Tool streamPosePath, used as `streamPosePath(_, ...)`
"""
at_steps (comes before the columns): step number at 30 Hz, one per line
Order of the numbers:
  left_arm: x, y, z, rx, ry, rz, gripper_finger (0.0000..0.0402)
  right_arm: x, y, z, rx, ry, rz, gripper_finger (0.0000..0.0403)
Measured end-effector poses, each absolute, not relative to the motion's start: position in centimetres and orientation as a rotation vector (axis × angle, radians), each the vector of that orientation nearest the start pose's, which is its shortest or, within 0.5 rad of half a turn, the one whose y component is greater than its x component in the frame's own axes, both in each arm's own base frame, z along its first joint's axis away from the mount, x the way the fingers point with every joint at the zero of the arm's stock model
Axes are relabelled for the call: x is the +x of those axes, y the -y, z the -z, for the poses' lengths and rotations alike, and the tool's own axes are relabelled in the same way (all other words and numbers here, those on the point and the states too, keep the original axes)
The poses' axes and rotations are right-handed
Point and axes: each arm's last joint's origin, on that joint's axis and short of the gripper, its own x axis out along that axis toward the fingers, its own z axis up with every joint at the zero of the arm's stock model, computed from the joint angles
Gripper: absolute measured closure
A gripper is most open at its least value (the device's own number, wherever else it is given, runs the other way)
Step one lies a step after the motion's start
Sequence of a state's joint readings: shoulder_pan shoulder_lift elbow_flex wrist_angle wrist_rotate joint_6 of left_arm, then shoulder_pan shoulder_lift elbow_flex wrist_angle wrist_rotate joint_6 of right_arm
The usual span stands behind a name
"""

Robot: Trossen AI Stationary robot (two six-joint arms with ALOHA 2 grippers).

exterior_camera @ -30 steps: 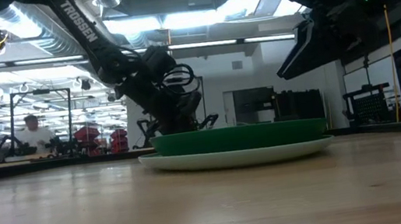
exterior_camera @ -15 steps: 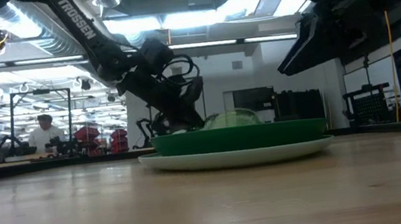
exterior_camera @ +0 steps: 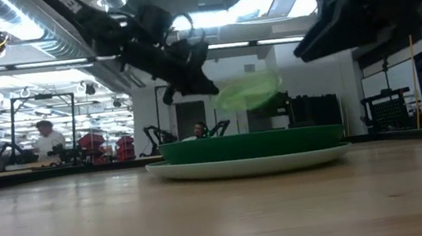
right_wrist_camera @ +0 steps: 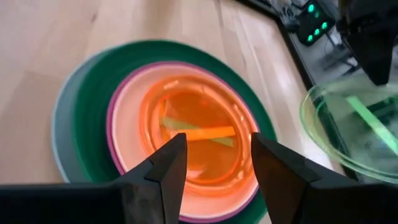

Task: Stack plastic plates
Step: Stack the green plate on top of orange plate

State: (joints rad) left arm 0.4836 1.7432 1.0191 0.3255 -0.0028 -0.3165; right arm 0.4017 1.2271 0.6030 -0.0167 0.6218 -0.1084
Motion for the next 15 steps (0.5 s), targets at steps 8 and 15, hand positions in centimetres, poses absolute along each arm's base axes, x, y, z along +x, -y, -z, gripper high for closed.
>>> streamPosePath(8, 34.6, -13.5, -20.8, -0.367, -0.415, -0.414, 0.0399, 22.6, -9.8, -22.3, -0.436, -0.523, 0.126, 0.0231)
streamPosePath(15, 35.6, -10.0, -20.5, -0.316, -0.471, -0.342, 0.0399, 22.3, -11.2, -23.2, -0.456, -0.488, 0.07, 0.0231)
